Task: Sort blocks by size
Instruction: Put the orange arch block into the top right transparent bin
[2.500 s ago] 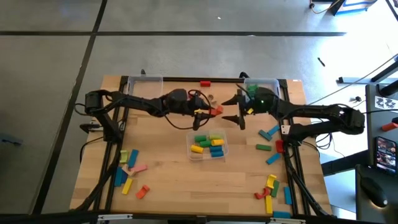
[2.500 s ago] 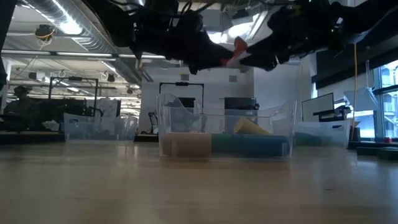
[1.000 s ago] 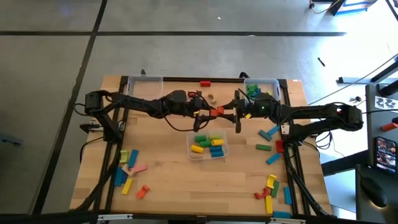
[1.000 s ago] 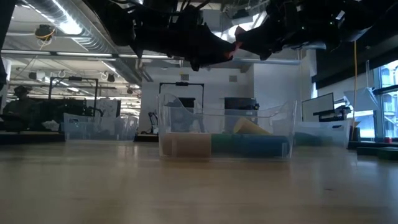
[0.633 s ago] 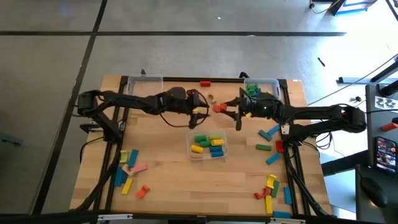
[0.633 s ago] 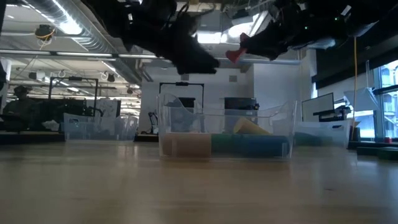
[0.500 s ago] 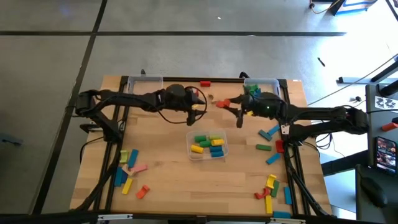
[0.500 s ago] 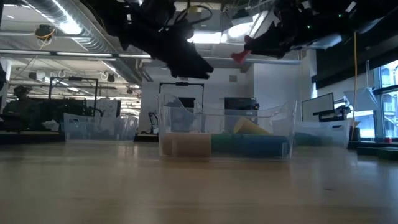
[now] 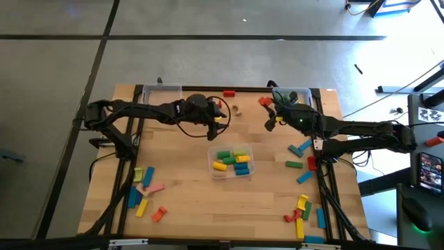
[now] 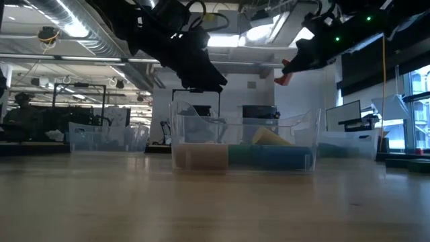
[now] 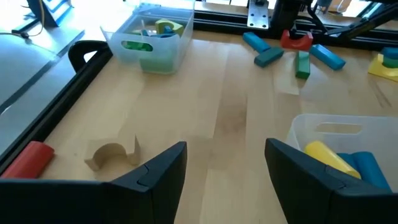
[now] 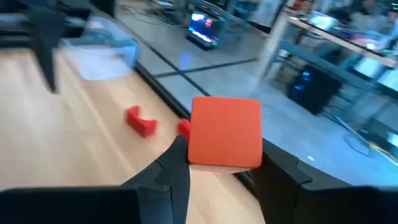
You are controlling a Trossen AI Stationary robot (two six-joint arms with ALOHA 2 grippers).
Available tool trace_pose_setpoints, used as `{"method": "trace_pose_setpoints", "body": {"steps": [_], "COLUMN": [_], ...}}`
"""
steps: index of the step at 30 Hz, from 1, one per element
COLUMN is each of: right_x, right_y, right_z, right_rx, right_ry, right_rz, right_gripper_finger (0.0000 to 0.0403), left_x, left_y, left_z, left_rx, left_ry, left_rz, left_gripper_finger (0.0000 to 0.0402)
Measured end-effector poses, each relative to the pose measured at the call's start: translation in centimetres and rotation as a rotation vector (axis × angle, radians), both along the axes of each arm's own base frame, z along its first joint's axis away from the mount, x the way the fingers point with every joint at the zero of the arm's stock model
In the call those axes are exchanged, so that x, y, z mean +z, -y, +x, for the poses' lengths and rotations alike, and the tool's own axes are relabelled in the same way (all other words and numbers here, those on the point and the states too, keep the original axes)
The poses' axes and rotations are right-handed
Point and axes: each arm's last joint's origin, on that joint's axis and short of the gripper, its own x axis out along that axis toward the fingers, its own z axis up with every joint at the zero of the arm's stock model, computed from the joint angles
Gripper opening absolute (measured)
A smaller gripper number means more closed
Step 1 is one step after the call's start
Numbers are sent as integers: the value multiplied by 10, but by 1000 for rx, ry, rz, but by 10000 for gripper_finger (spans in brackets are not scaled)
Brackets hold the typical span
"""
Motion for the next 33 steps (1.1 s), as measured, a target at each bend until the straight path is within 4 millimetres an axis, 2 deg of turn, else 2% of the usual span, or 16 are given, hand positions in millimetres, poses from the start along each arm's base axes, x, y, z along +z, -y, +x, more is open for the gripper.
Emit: {"method": "trace_pose_setpoints", "body": {"steps": [8,23,29,33], "right_x": [-9,-22,-41,-51], "right_y": [28,91,106,110], "right_z": [-15,-64,-66,-62], "right_rx": [-157,-553,-561,-578], "right_ry": [-41,-64,-88,-113], "right_rz": [80,190,309,347], "right_gripper_finger": [141,141,142,167], "left_x": [0,0,1,1], "left_y": [0,0,1,0], "left_z": [0,0,1,1], "left_rx": [2,-2,-4,-4], "left_ry": [-2,4,15,15], "left_rz": [-3,6,9,9], "left_gripper_finger": [214,214,214,214]}}
